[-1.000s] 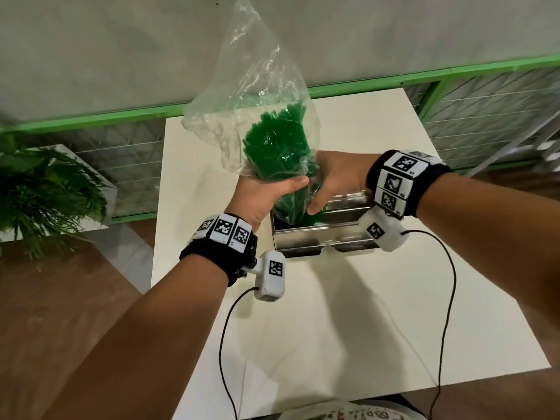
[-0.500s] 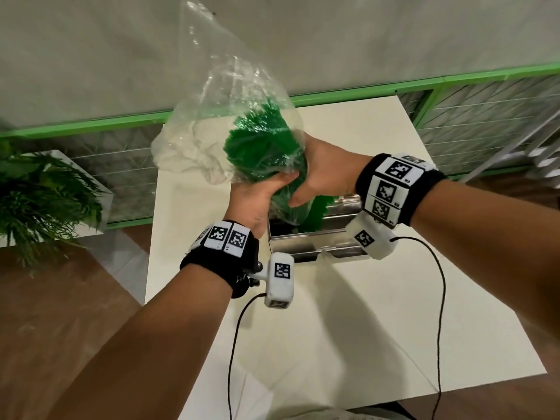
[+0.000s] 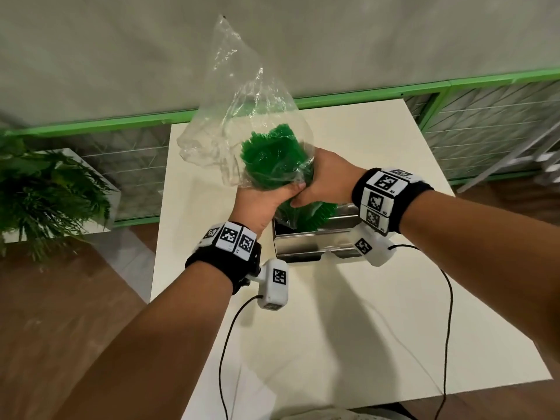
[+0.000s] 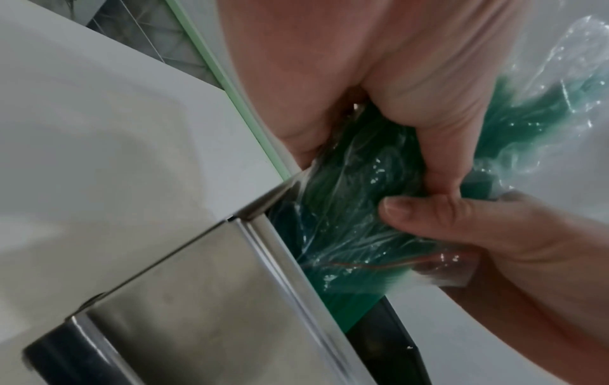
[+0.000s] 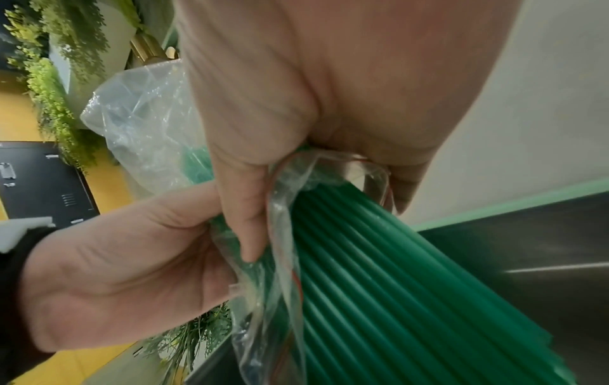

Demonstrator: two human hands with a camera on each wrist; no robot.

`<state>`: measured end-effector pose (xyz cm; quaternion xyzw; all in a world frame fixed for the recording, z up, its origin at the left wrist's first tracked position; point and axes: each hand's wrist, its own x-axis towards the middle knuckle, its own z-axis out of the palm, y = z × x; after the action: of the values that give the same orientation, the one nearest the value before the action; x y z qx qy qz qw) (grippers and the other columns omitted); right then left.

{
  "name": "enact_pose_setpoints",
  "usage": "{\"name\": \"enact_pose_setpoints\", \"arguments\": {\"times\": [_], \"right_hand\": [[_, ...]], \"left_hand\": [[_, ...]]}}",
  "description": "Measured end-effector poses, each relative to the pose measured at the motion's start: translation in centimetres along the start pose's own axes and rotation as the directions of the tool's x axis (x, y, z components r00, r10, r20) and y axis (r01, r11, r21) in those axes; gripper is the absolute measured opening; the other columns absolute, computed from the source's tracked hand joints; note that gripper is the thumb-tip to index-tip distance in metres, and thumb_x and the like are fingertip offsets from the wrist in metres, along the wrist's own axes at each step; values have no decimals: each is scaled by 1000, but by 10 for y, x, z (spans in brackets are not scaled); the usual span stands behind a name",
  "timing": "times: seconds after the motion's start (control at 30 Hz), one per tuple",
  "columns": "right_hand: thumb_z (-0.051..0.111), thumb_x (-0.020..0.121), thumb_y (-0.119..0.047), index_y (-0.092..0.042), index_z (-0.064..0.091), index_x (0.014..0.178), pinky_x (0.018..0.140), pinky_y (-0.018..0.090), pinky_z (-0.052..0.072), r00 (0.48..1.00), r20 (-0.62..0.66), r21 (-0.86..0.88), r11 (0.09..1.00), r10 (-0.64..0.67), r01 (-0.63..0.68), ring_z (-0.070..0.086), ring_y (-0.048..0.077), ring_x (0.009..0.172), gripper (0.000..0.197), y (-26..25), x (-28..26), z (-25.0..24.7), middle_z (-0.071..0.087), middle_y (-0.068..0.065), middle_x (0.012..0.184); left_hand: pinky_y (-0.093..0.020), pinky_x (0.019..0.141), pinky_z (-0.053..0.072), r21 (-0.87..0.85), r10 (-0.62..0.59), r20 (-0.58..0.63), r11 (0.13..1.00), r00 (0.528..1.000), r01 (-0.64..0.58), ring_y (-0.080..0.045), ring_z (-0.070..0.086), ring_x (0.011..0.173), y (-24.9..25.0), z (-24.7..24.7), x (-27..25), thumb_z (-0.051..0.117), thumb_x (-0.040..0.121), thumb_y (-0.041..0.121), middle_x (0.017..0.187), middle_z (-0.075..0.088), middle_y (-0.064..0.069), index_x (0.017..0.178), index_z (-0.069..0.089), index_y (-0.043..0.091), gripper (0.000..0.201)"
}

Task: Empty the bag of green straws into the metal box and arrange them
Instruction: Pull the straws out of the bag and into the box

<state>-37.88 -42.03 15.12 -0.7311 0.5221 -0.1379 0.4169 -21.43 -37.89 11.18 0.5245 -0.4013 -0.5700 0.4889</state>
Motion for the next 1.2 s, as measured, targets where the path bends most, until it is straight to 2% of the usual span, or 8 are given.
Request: {"name": "enact_pose_setpoints", "arguments": {"times": [0.17, 0.27, 0.4, 0.53, 0.67, 0.8, 1.07, 1.2], "right_hand": [[91, 62, -17, -19, 51, 133, 84, 37, 61, 1000, 7, -55, 998, -18, 19, 70, 15, 95, 81, -4, -1, -5, 71, -3, 111], [88, 62, -17, -21, 53, 127, 86, 35, 60, 999, -13, -93, 995, -38, 37, 68, 11, 94, 74, -12, -1, -17, 70, -6, 105], [87, 63, -14, -21, 53, 126, 81, 33, 60, 999, 19, -131, 991, -37, 39, 69, 13, 92, 73, -12, 1, -31, 70, -4, 103], [89, 64, -22, -20, 53, 124, 79, 32, 59, 994, 105, -300, 954, 14, 18, 68, 15, 90, 70, 0, 1, -20, 68, -5, 101], [90, 62, -19, -21, 55, 126, 82, 33, 60, 997, 75, -172, 984, -28, 41, 69, 11, 89, 73, 0, 4, -15, 70, -7, 103], [93, 57, -23, -26, 54, 129, 85, 33, 61, 997, 63, -46, 998, -46, 48, 71, 8, 97, 81, -2, 8, -18, 72, -7, 110], [93, 61, -8, -20, 51, 135, 87, 30, 60, 999, 33, 119, 993, -25, 21, 71, 9, 100, 86, -7, 3, -24, 72, -5, 115], [88, 65, 2, -19, 55, 128, 83, 27, 61, 998, 54, 203, 979, -17, 6, 72, 9, 96, 74, -16, -4, -30, 73, -4, 111]], "left_hand": [[-35, 92, 57, -21, -19, -48, 1000, 999, 18, -16, 74, 102, -1, 4, -2, 92, 69, 10, 103, 80, 1, 100, 76, 21, 37], [-47, 96, 58, -142, -79, -89, 988, 993, 65, -25, 75, 102, 3, 17, -3, 90, 71, 8, 103, 79, -6, 104, 77, 11, 35], [-41, 92, 60, -155, -101, -90, 984, 991, 87, -22, 76, 98, 6, 27, -3, 90, 72, 9, 101, 80, -6, 102, 77, 10, 32], [-48, 99, 56, -86, -108, -42, 991, 993, 104, -20, 75, 102, -2, 19, -5, 90, 71, 8, 105, 79, -4, 105, 76, 13, 37], [-47, 98, 57, -80, -22, -44, 997, 999, 19, -24, 74, 105, 3, 13, -3, 88, 71, 0, 109, 78, -9, 108, 74, 10, 41], [-36, 91, 59, -24, 43, -37, 999, 998, -44, -22, 74, 106, 12, 9, 5, 88, 71, -2, 110, 78, -9, 117, 69, 2, 50], [-43, 94, 59, 18, 59, -8, 998, 998, -59, -26, 74, 105, 23, 8, 7, 89, 71, 0, 112, 77, -13, 121, 66, -1, 55], [-44, 93, 59, 24, 105, 33, 994, 994, -106, -27, 75, 102, 35, 11, 7, 87, 69, -7, 108, 77, -12, 107, 67, 15, 48]]}}
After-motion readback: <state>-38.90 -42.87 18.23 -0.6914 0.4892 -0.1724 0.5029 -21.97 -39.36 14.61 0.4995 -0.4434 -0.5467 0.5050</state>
